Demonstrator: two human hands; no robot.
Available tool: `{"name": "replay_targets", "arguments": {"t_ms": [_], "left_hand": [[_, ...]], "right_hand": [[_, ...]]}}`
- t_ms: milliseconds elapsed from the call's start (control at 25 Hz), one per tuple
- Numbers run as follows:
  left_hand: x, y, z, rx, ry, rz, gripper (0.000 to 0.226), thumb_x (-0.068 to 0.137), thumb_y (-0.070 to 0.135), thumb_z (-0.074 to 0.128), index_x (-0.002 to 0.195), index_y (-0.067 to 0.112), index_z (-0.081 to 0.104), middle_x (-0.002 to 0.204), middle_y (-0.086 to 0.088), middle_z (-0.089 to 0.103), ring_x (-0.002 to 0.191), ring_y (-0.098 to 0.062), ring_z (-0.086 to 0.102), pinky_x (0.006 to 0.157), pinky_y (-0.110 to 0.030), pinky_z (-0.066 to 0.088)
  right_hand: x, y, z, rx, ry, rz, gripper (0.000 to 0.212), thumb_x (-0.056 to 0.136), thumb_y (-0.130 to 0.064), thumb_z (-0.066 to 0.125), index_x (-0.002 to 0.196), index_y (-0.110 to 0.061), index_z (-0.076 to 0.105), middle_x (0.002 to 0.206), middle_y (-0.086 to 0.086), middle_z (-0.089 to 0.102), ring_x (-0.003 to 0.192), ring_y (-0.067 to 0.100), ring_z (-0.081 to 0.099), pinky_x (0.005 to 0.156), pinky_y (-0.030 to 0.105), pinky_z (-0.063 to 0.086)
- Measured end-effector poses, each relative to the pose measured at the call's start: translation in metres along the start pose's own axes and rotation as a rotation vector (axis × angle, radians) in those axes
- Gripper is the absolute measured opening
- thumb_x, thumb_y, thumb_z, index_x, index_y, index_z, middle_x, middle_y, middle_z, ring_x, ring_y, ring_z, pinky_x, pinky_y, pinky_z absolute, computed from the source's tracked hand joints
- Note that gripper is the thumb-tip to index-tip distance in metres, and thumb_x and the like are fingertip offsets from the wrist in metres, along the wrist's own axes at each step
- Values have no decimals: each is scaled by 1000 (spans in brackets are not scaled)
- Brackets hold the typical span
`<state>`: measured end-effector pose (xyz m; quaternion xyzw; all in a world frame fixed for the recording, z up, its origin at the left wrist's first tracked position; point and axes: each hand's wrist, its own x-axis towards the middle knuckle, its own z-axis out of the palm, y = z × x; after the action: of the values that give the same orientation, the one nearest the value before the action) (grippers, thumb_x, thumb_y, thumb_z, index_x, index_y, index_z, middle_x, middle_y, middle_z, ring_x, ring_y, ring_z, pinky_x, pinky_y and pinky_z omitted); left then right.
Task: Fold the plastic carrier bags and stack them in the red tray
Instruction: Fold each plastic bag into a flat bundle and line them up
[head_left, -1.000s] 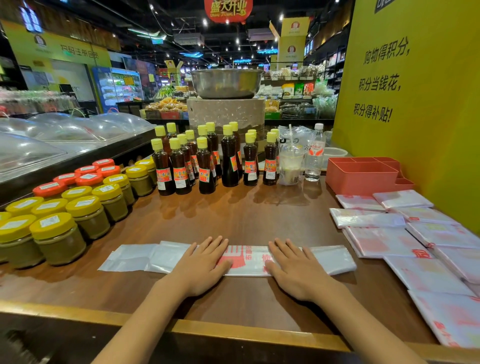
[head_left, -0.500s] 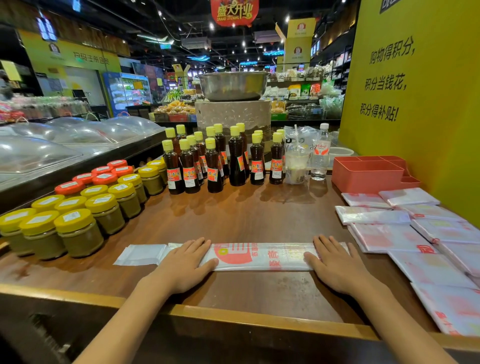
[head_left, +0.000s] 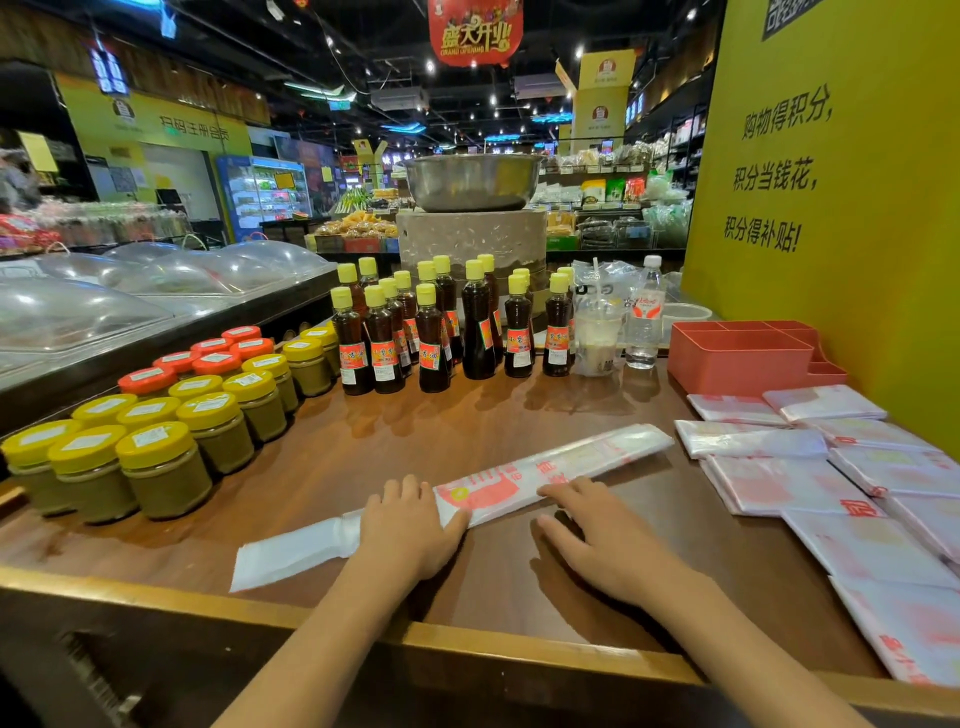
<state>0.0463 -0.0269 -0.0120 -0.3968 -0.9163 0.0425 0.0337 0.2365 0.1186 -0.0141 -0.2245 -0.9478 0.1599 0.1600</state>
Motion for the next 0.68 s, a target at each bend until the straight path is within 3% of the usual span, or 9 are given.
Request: {"name": "replay_targets", "arguments": {"t_ms": [280, 440, 560, 680], "left_hand": [[1, 22, -12, 49, 35, 41, 68, 101, 61, 18, 127, 15, 61, 125, -11, 55, 113, -27, 51, 95, -38, 40], [-2, 15, -28, -175, -69, 216, 40, 105, 45, 31, 96, 21, 62, 106, -7, 61, 89, -21, 58, 80, -35, 47], [-2, -2, -33, -460, -223, 362, 31, 104, 20, 40, 122, 29, 64, 126, 7, 59, 105, -9, 57, 90, -24, 47], [-5, -13, -23, -564, -193, 489, 45, 98, 10, 50, 128, 42, 58, 121, 19, 56, 106, -1, 54, 90, -16, 48]], "right_hand": [[53, 12, 17, -125, -44, 201, 63, 101, -64, 23, 152, -30, 38, 152, 1, 40, 138, 23, 36, 113, 43, 31], [70, 26, 22, -179, -84, 207, 58, 103, -55, 28, 155, -29, 33, 160, -1, 31, 145, 22, 29, 119, 45, 24], [81, 40, 19, -107, -97, 156, 53, 103, -51, 37, 152, -32, 38, 158, -5, 34, 142, 22, 35, 118, 47, 26], [79, 49, 17, -31, 164, 91, 30, 97, -38, 60, 126, -31, 65, 121, -8, 56, 112, 20, 58, 93, 35, 42]]}}
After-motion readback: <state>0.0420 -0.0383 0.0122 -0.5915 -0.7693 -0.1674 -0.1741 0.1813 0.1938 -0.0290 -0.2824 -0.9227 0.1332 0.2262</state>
